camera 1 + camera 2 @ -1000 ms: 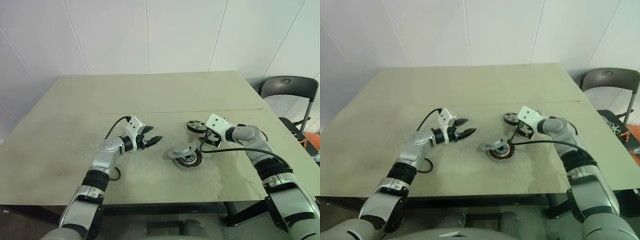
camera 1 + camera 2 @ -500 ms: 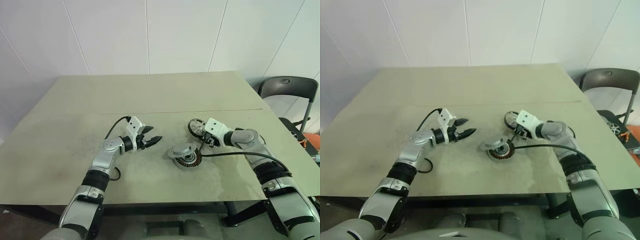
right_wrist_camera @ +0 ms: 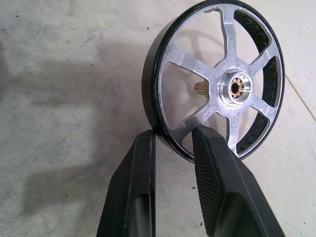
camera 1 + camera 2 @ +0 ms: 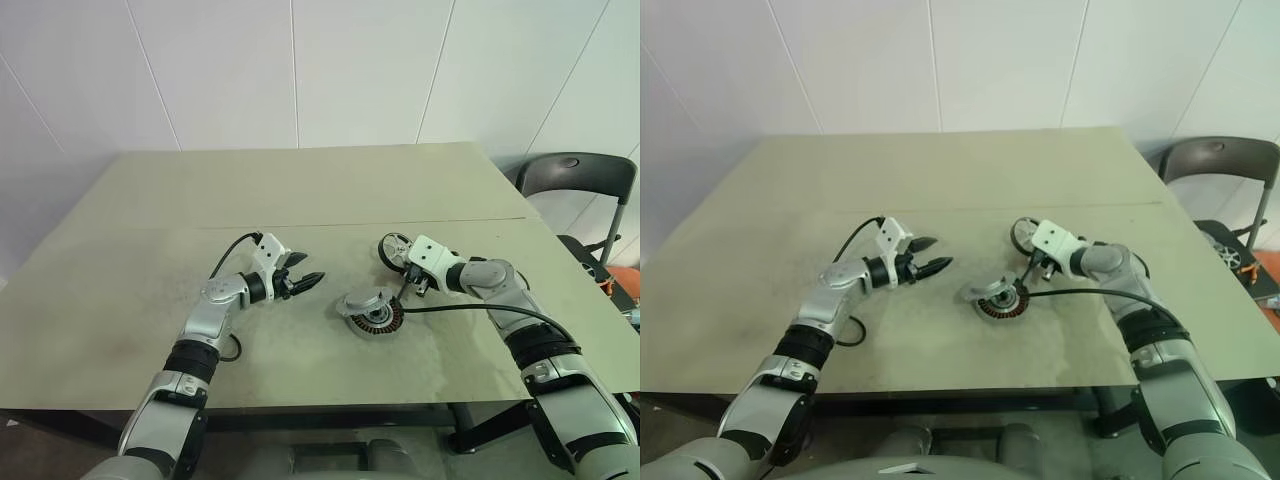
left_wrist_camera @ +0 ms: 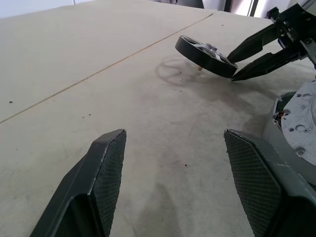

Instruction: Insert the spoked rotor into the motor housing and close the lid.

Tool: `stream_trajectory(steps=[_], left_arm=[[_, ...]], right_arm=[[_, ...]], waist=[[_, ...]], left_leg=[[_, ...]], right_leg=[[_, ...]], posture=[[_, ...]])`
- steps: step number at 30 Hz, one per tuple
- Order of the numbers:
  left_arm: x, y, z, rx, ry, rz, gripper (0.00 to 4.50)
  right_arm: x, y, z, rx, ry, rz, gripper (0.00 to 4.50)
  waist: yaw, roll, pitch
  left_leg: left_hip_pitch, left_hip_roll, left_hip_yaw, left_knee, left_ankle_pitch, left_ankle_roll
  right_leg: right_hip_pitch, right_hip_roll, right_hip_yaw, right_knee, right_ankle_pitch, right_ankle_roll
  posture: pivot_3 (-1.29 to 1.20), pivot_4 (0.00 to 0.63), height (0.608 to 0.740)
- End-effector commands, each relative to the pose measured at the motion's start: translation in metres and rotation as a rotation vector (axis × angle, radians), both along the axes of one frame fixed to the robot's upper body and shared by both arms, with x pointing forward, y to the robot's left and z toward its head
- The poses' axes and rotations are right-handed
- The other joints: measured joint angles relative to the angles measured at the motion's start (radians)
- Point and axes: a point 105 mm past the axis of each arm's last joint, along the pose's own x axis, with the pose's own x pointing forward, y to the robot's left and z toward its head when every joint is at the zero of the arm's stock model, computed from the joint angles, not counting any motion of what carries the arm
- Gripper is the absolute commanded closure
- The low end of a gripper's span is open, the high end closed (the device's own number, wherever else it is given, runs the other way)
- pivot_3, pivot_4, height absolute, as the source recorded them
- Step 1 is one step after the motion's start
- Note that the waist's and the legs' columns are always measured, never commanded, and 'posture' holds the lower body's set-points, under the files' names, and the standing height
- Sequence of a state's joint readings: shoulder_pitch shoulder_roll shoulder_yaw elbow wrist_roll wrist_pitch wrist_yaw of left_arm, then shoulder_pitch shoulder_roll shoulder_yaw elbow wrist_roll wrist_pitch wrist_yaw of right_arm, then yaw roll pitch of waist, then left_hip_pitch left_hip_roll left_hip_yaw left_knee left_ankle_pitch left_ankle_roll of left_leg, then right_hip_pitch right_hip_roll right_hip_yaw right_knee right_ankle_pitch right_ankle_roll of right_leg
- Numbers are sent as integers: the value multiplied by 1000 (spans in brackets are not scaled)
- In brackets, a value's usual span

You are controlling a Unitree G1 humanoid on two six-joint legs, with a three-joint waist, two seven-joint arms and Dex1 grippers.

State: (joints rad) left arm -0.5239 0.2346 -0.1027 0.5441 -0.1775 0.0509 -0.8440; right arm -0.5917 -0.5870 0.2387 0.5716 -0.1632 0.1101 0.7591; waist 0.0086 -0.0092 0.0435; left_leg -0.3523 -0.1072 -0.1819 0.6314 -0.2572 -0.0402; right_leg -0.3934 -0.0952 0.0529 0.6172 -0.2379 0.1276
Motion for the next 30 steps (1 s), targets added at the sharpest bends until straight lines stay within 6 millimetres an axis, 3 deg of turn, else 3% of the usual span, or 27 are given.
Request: stream_trajectory(steps=[1, 6, 11, 15, 22, 30], left_arm=[[5, 0, 14, -2, -60, 0, 1126], [6, 0, 15, -3, -61, 1, 1126], [7, 0, 15, -6, -63, 4, 1126], [7, -1, 16, -8, -66, 6, 1126], [7, -1, 15, -11, -65, 7, 1126], [8, 0, 14, -7, -65, 3, 1126]], right_arm=[[11, 6, 32, 48, -101, 14, 3781], [10, 24, 61, 183, -134, 94, 3781], [-5, 42, 93, 363, -109, 204, 3781], [-24, 27, 78, 272, 20, 241, 3781], [-46, -26, 45, 29, 200, 161, 3781], [-85, -26, 54, 0, 340, 347, 3781]], waist=[[0, 0, 0], [-2, 0, 0], [-3, 0, 0], [7, 0, 0], [2, 1, 0], [4, 1, 1]], left_leg=[[0, 0, 0, 0, 0, 0], [-1, 0, 0, 0, 0, 0], [-1, 0, 0, 0, 0, 0], [-2, 0, -1, 0, 0, 0], [-3, 0, 1, 0, 0, 0], [-3, 0, 1, 1, 0, 0]], right_leg=[[0, 0, 0, 0, 0, 0], [-1, 0, 0, 0, 0, 0], [-1, 0, 0, 0, 0, 0], [-1, 0, 0, -1, 0, 0], [-1, -1, -1, -2, 0, 1], [-1, -1, -1, -1, -3, 4]], posture=[[0, 0, 740], [0, 0, 740], [0, 0, 740], [0, 0, 740], [0, 0, 740], [0, 0, 740]])
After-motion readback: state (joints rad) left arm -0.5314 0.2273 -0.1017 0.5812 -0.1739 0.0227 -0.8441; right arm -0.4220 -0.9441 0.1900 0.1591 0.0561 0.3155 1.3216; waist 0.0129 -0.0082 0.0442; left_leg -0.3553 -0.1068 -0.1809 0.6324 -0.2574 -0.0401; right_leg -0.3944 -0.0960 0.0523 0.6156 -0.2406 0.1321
